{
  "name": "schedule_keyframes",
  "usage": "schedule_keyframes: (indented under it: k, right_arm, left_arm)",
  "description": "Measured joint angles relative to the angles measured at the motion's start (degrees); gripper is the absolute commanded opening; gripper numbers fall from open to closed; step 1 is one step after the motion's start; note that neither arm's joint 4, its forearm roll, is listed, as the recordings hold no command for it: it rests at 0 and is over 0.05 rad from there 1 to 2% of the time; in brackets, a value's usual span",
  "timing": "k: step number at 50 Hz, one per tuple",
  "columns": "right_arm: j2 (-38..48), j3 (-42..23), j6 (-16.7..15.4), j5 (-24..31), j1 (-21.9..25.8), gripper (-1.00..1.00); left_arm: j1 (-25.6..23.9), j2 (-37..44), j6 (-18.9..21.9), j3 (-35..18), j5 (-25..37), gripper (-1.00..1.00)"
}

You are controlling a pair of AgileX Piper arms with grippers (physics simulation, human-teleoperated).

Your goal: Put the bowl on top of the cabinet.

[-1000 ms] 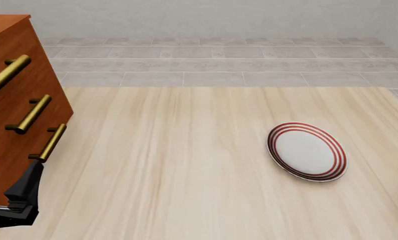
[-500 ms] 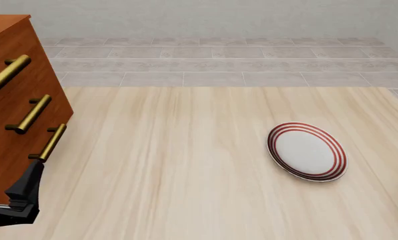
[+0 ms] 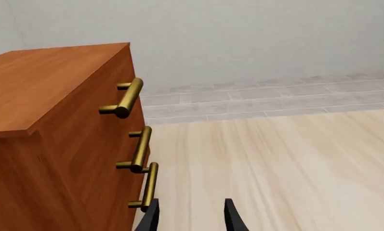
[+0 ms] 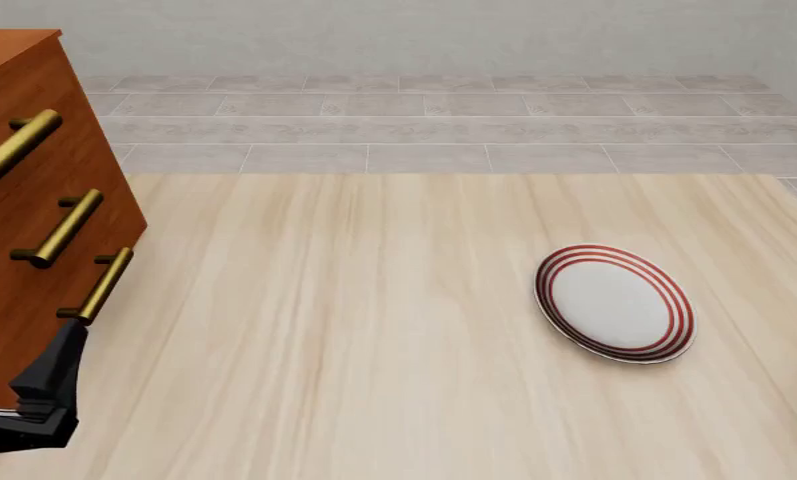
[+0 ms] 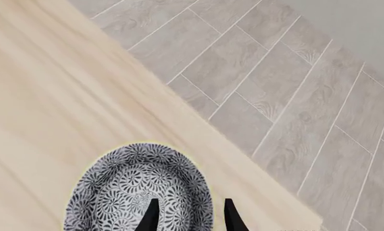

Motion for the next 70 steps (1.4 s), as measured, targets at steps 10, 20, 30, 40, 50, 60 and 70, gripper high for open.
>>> schedule_keyframes:
  k: [10,20,30,40,50,60,70]
  right_arm:
    - [3.4,0.6,-0.2,-2.6,-0.9,1.0]
    - [6.8,1.2,-0.7,-5.4,-1.8,1.0]
    - [9.8,1.5,-1.5,-7.7,-3.0,1.0]
    - [12.8,1.8,-2.3,-10.0,-3.9,1.0]
    - [16.1,2.0,-3.1,-12.3,-4.5,1.0]
    - [19.3,2.1,-3.9,-14.6,-5.3,1.0]
    - [20.4,1.8,-4.3,-16.2,-5.9,-1.0]
  left_arm:
    - [0.0,-0.3,0.0,0.0,0.2,1.0]
    - [-0.1,-0.9,0.0,0.0,0.7,1.0]
    - [-0.1,-1.4,0.0,0.0,1.0,1.0]
    - [-0.1,-1.3,0.0,0.0,1.0,1.0]
    - [0.0,-1.0,0.1,0.0,0.8,1.0]
    - [0.0,-0.5,0.1,0.0,0.3,1.0]
    - [0.1,-0.2,0.1,0.0,0.0,1.0]
